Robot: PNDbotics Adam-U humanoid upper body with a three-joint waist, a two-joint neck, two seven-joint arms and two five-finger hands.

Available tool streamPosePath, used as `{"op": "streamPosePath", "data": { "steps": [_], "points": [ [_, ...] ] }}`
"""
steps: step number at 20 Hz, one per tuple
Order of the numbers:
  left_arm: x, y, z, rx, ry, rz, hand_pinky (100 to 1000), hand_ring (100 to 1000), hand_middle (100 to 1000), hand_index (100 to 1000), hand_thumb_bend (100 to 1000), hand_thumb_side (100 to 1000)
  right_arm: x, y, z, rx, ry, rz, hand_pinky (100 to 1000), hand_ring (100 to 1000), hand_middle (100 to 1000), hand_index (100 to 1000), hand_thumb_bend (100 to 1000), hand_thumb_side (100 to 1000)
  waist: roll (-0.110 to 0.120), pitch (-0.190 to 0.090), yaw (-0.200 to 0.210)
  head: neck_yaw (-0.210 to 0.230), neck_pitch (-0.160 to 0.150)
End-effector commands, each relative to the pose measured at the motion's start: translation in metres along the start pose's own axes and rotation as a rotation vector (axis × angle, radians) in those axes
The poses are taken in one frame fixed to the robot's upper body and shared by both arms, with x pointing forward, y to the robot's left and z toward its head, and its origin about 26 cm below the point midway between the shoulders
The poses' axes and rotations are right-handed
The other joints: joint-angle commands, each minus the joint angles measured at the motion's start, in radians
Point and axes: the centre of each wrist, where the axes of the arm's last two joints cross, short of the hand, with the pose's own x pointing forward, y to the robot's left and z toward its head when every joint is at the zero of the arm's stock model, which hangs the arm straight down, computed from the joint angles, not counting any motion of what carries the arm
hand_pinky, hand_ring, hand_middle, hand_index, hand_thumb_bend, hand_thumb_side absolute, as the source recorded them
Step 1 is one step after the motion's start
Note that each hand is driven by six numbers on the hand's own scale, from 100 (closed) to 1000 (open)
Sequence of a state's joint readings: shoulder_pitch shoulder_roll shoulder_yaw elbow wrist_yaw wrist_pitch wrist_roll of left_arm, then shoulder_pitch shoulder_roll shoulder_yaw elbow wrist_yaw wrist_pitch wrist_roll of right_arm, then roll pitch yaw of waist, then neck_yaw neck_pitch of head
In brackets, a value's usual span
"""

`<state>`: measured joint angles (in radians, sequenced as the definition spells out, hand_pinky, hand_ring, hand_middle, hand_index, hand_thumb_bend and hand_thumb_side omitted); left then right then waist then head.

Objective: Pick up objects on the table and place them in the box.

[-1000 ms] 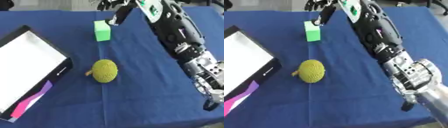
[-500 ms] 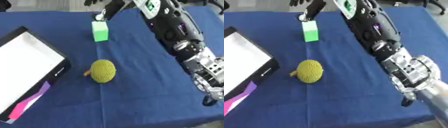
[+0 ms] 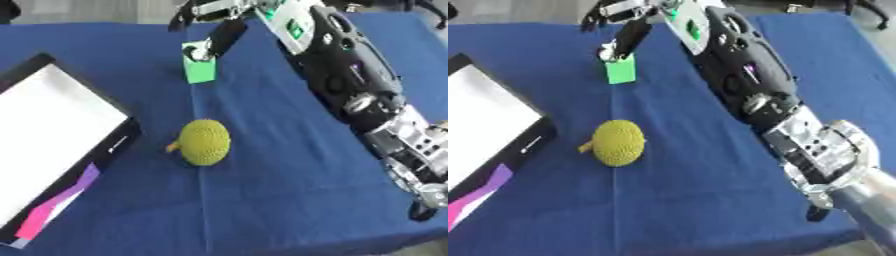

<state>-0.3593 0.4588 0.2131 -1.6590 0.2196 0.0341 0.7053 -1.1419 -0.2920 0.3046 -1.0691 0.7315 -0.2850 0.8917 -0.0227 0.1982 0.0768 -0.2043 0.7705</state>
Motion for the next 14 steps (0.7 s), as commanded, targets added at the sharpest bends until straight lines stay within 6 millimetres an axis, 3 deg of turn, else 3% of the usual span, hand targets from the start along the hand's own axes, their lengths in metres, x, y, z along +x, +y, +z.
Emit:
{"op": "streamPosePath", "data": {
  "steps": [1,3,7,14],
  "points": [
    [0.009,0.006,-0.010,0.002,-0.040,-0.011,765,797,665,828,697,570,-0.001,-0.007,0.004,0.001,-0.006,0.019,950,951,924,971,100,609,-0.005,-0.039,0.000,0.002,0.000],
    [0.009,0.006,-0.010,0.001,-0.038,-0.013,765,797,665,828,697,570,-0.002,-0.007,0.005,-0.002,0.003,0.004,954,953,929,975,119,605,-0.004,-0.037,0.000,0.002,0.000],
    [0.008,0.005,-0.010,0.000,-0.036,-0.013,765,797,665,828,697,570,-0.001,-0.013,0.013,-0.022,0.053,0.013,972,971,937,984,273,508,-0.004,-0.033,0.000,0.003,-0.005],
    [0.007,0.005,-0.010,0.005,-0.033,-0.012,764,796,660,823,698,569,0.001,-0.018,0.021,-0.047,0.098,0.028,983,979,940,987,296,483,-0.003,-0.017,0.006,-0.001,-0.023]
  ]
}}
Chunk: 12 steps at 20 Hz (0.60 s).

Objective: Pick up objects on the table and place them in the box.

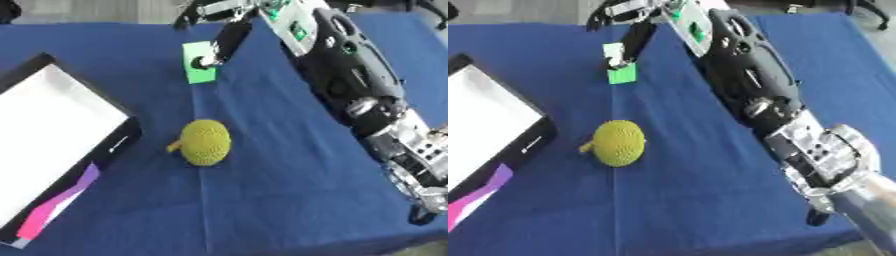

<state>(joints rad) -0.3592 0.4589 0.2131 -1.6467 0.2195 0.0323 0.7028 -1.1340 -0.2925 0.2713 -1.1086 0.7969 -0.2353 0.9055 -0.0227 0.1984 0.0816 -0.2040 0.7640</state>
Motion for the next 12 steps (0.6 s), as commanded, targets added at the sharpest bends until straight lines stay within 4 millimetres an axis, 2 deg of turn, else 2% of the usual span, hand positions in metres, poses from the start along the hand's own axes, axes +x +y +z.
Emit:
{"op": "streamPosePath", "data": {
  "steps": [1,12],
  "points": [
    [0.0104,0.0040,-0.0096,0.005,-0.040,-0.004,764,796,660,823,697,569,-0.0013,-0.0124,0.0117,-0.032,0.025,0.025,983,979,941,988,298,478,-0.004,-0.014,0.002,-0.001,-0.019],
    [0.0135,0.0018,-0.0115,0.007,-0.043,0.012,762,795,655,821,698,569,-0.0107,-0.0156,0.0179,-0.034,0.066,0.015,985,984,949,992,291,492,-0.005,0.025,0.012,-0.007,-0.056]
  ]
}}
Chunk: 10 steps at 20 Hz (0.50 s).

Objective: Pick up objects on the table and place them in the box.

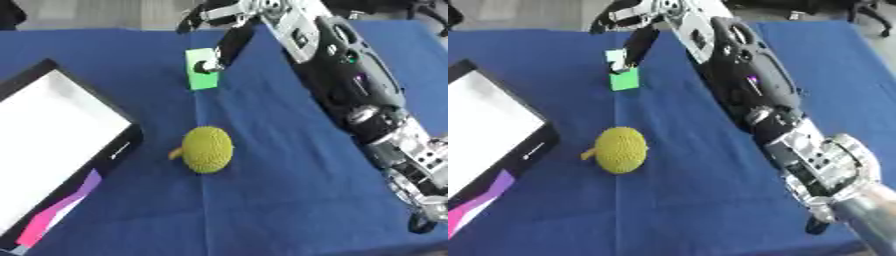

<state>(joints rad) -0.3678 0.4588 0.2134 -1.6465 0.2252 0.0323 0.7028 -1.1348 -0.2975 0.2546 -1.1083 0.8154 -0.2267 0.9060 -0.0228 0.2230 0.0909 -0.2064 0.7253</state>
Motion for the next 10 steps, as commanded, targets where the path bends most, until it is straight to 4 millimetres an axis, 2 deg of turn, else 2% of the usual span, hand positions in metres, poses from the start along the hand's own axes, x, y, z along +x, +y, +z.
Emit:
{"op": "streamPosePath", "data": {
  "steps": [1,10],
  "points": [
    [0.0120,0.0035,-0.0106,0.009,-0.044,0.002,762,795,655,820,698,569,-0.0085,-0.0148,0.0145,-0.028,0.045,0.018,986,983,949,993,282,494,-0.005,0.005,0.004,-0.005,-0.022],
    [0.0136,0.0023,-0.0118,0.008,-0.044,0.012,762,795,652,815,696,569,-0.0165,-0.0183,0.0212,-0.037,0.088,0.011,987,983,947,993,303,483,-0.004,0.038,0.014,-0.012,-0.057]
  ]
}}
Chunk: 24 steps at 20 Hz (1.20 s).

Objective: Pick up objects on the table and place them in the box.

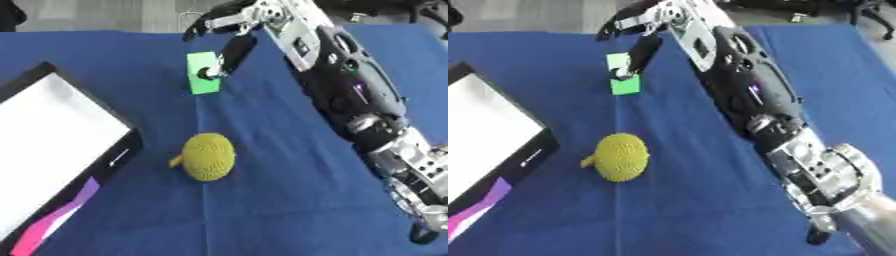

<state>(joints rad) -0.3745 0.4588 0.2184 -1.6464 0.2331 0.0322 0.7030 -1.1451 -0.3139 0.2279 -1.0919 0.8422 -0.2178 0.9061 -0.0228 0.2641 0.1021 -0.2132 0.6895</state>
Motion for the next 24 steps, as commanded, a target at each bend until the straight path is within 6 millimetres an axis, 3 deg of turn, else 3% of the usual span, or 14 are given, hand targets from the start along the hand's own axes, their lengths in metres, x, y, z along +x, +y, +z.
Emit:
{"op": "streamPosePath", "data": {
  "steps": [1,15,19,24],
  "points": [
    [0.012,0.002,-0.010,0.003,-0.044,0.001,761,795,652,815,695,569,-0.006,-0.016,0.014,-0.038,0.043,0.022,988,984,947,993,312,476,-0.004,0.000,0.005,-0.006,-0.025],
    [0.016,-0.002,-0.012,0.001,-0.049,0.022,760,795,649,808,693,567,-0.009,-0.023,0.020,-0.108,0.088,0.037,992,988,952,997,319,476,-0.007,0.043,0.022,-0.027,-0.062],
    [0.018,-0.003,-0.013,0.000,-0.052,0.028,760,795,648,808,692,568,-0.012,-0.024,0.022,-0.118,0.104,0.035,992,988,954,997,283,464,-0.006,0.054,0.028,-0.037,-0.073],
    [0.018,-0.003,-0.013,0.003,-0.050,0.030,759,795,647,806,691,567,-0.019,-0.024,0.025,-0.128,0.133,0.030,993,989,956,998,318,479,-0.005,0.063,0.032,-0.040,-0.088]
  ]
}}
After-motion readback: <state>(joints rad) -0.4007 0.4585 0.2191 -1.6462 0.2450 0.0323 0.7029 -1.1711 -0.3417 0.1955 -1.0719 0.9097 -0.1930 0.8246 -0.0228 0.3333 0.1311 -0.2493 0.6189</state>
